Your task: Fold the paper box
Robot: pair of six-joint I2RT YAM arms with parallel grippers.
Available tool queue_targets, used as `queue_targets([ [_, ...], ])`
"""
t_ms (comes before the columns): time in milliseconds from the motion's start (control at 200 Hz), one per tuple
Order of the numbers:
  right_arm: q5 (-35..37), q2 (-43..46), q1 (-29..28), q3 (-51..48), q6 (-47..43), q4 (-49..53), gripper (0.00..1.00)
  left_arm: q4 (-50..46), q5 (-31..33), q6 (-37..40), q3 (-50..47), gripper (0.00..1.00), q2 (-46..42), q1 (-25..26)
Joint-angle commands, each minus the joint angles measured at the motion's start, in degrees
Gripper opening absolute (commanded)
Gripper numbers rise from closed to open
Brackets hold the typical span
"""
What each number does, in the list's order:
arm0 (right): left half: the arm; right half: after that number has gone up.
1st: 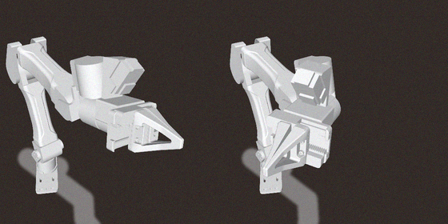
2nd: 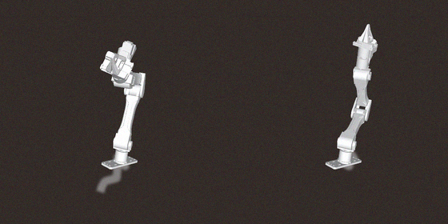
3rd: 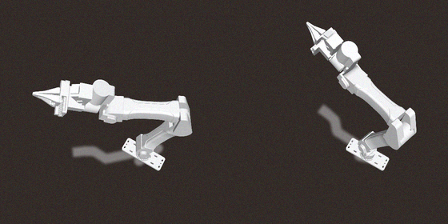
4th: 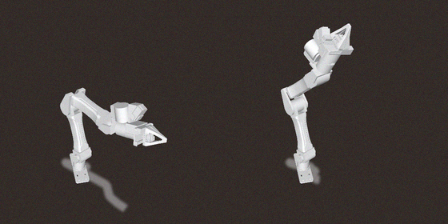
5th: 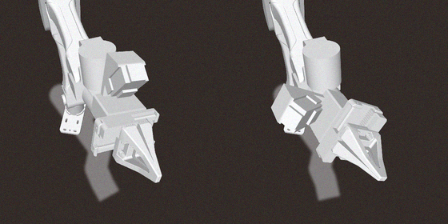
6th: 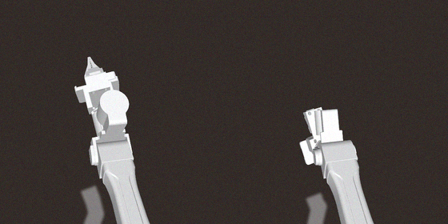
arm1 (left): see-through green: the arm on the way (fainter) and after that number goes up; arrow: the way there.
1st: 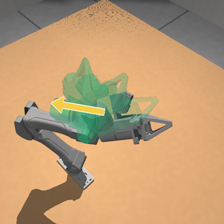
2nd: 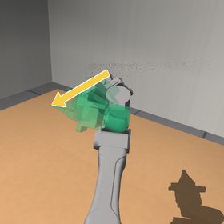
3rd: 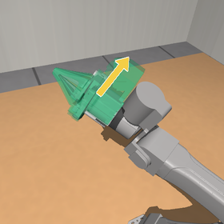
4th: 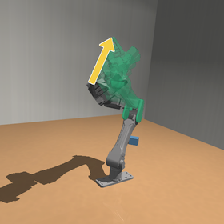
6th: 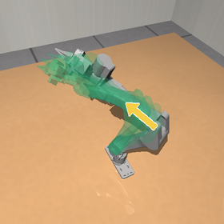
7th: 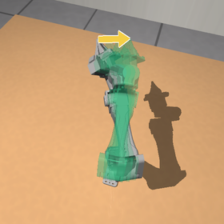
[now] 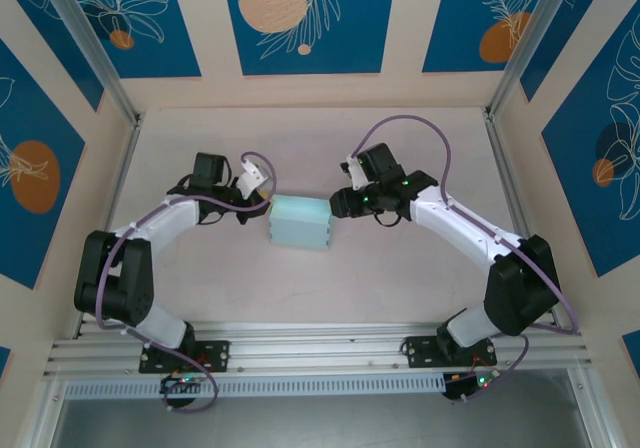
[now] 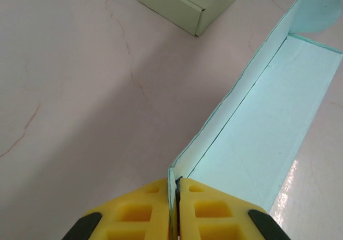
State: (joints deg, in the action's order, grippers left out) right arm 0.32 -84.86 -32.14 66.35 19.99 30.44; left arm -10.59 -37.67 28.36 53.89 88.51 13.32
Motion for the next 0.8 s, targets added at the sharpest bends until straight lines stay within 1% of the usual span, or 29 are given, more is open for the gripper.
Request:
queue_targets([
  [0,1.2,-1.5,-0.2,0.2,1.3,-2.0,0.44,0.5,0.7,-0.3,-0.6,0.11,-1.6,0.7],
  [80,1.3,-3.0,-0.8,1.4,0.8,-1.8,0.43,0.6,0.8,-0.3,-0.7,0.11,-1.8,0.7],
  [330,4.9,-6.9,-3.4,4.6,0.4,0.5,0.38,1.0,1.4,-0.7,-1.1,0.11,-2.6,0.7],
  [495,8.1,-8.0,-4.6,6.6,1.6,2.0,0.23,2.8,2.2,-2.5,-2.1,0.11,-3.5,0.7],
  [530,9.0,-8.1,-4.9,7.0,1.9,2.5,0.21,3.5,2.7,-3.5,-2.5,0.1,-3.9,0.8],
  [605,10.7,-8.4,-5.5,7.7,2.5,3.1,0.2,6.1,4.5,-6.3,-3.8,0.1,-5.3,1.1],
  [705,12.1,-8.8,-6.0,8.4,3.3,3.4,0.19,13.2,7.8,-12.5,-7.6,0.1,-7.9,2.1],
  [795,13.6,-9.3,-6.4,9.2,4.1,3.4,0.15,18.6,11.8,-16.4,-11.2,0.09,-10.3,3.6],
])
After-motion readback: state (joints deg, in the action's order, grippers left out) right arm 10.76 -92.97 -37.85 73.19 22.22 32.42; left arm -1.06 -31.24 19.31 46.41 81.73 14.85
